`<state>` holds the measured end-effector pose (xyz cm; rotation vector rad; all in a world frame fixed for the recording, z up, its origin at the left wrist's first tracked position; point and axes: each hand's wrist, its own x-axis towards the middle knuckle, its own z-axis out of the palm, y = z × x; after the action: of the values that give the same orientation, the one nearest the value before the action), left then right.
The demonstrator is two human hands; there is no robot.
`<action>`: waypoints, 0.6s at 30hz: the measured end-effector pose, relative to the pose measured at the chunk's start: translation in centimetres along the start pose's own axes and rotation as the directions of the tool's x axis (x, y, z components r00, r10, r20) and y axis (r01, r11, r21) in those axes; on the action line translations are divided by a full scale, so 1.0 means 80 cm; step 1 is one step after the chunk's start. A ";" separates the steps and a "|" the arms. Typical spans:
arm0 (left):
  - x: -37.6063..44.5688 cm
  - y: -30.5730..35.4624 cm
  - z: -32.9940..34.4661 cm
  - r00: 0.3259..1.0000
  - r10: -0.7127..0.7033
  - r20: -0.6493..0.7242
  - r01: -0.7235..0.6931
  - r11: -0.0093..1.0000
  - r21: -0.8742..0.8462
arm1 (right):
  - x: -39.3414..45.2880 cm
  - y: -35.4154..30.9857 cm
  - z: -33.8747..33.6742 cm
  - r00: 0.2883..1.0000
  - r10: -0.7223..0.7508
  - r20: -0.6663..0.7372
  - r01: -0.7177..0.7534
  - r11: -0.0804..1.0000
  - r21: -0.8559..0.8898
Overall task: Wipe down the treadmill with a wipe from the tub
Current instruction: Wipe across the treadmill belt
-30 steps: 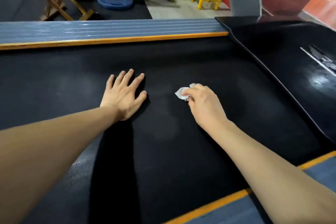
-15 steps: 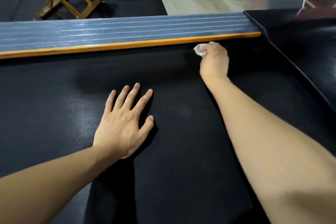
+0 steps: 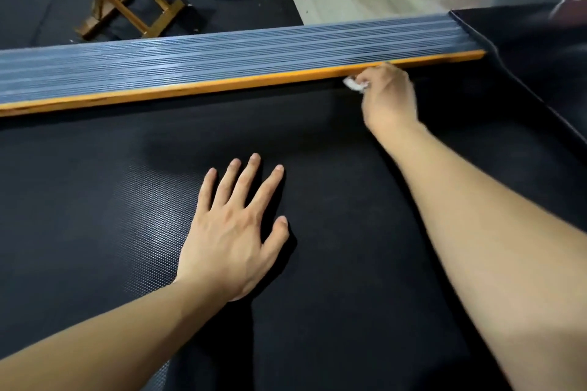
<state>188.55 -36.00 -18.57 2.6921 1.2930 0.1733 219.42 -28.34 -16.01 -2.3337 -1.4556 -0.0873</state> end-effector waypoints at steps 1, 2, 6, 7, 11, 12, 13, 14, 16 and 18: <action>0.000 0.000 0.000 1.000 -0.001 -0.001 0.001 1.000 -0.002 | -0.008 -0.020 0.001 1.000 -0.001 -0.001 0.001 0.998 0.065; -0.001 0.001 -0.001 1.000 0.000 0.003 0.000 1.000 -0.001 | -0.017 -0.042 0.003 1.000 -0.009 0.000 0.009 0.992 0.130; 0.001 0.001 -0.001 1.000 -0.003 0.018 0.003 1.000 -0.003 | -0.069 -0.139 0.019 0.949 -0.293 0.119 0.243 0.915 0.322; 0.001 0.001 -0.002 1.000 -0.005 0.025 0.005 1.000 0.001 | -0.086 -0.155 0.022 0.900 -0.411 0.143 0.350 0.879 0.323; 0.001 0.002 -0.004 1.000 -0.006 0.019 0.006 1.000 0.002 | -0.070 -0.112 0.011 0.809 -0.558 0.184 0.512 0.823 0.245; 0.001 0.002 -0.004 1.000 -0.006 0.012 0.006 1.000 -0.001 | -0.058 -0.084 -0.002 0.866 -0.455 0.209 0.430 0.890 0.152; 0.000 0.003 -0.004 1.000 -0.006 0.006 0.006 1.000 -0.004 | -0.046 -0.051 -0.010 0.923 -0.342 0.179 0.334 0.940 0.074; 0.000 0.003 -0.004 1.000 -0.006 0.002 0.006 1.000 -0.007 | -0.038 -0.020 -0.020 0.970 -0.211 0.123 0.207 0.977 0.047; 0.000 0.003 -0.003 1.000 -0.003 -0.010 0.003 1.000 -0.013 | -0.038 0.008 -0.033 0.997 -0.048 0.058 0.047 0.999 0.020; -0.001 0.003 -0.003 1.000 0.000 -0.010 0.000 1.000 -0.017 | -0.052 -0.021 -0.031 1.000 0.015 0.028 -0.016 0.999 0.029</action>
<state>188.67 -36.17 -18.29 2.6806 1.2885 0.1978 216.38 -32.13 -14.26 -2.3311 -1.4422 -0.0300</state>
